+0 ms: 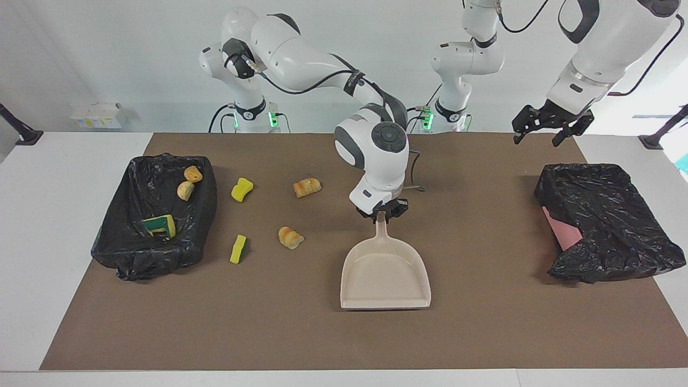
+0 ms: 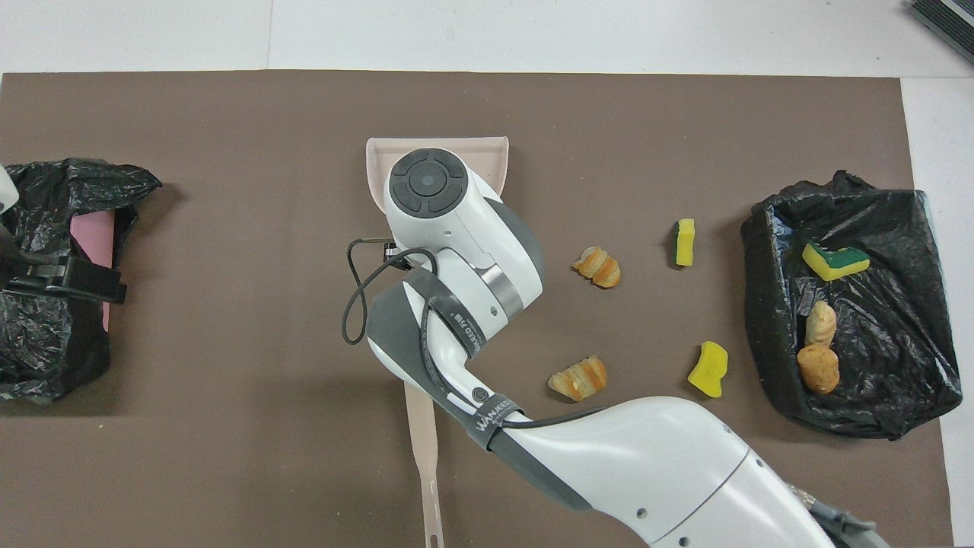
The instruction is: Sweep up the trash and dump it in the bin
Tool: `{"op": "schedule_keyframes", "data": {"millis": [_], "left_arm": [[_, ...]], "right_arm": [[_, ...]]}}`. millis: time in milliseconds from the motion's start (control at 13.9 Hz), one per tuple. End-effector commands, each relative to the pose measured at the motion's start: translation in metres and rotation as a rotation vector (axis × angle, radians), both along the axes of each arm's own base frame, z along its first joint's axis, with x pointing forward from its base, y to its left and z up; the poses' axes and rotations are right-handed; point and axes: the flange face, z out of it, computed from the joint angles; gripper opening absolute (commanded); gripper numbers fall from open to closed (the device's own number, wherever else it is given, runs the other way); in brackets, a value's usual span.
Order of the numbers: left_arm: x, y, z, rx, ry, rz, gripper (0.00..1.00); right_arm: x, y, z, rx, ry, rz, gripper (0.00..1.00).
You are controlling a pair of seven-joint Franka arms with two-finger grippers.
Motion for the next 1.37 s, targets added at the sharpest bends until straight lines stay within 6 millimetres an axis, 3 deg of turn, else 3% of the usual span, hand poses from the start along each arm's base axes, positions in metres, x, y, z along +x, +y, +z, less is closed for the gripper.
{"op": "schedule_keyframes", "data": {"millis": [0,144,216,432,505,649,721,865,1081,1297], "left_arm": [[-0.012,-0.003,0.000,-0.002,0.020,-0.016,1.00],[-0.013,-0.003,0.000,-0.003,0.022,-0.007,1.00],[-0.011,-0.003,0.002,-0.011,0.018,-0.011,1.00],[-0.006,-0.004,0.005,-0.013,0.001,-0.014,1.00],[-0.006,-0.004,0.007,-0.012,-0.001,-0.017,1.00],[-0.004,-0.003,0.004,-0.007,0.001,-0.039,1.00],[-0.003,-0.004,0.003,-0.001,0.004,-0.042,1.00],[0.004,-0.008,-0.002,0.004,0.012,-0.048,1.00],[0.019,-0.027,-0.018,0.001,0.025,-0.078,1.00],[0.031,-0.064,-0.034,-0.012,-0.019,-0.129,1.00]], "right_arm": [[0.001,0.006,-0.002,0.060,0.032,-0.039,0.00],[-0.002,0.005,-0.003,0.061,0.044,-0.038,0.00],[-0.003,0.004,-0.003,0.061,0.050,-0.039,0.05],[-0.008,0.003,-0.006,0.046,0.061,-0.018,0.30],[-0.009,0.003,-0.005,0.046,0.062,-0.017,0.34],[-0.013,0.005,0.009,0.058,0.058,-0.014,0.54],[-0.015,0.004,0.018,0.071,0.068,-0.020,0.75],[-0.029,-0.001,0.046,0.072,0.079,-0.018,0.92],[-0.066,-0.011,0.086,0.050,0.062,-0.002,0.96],[-0.120,-0.035,0.126,-0.018,0.084,0.031,0.93]]}}
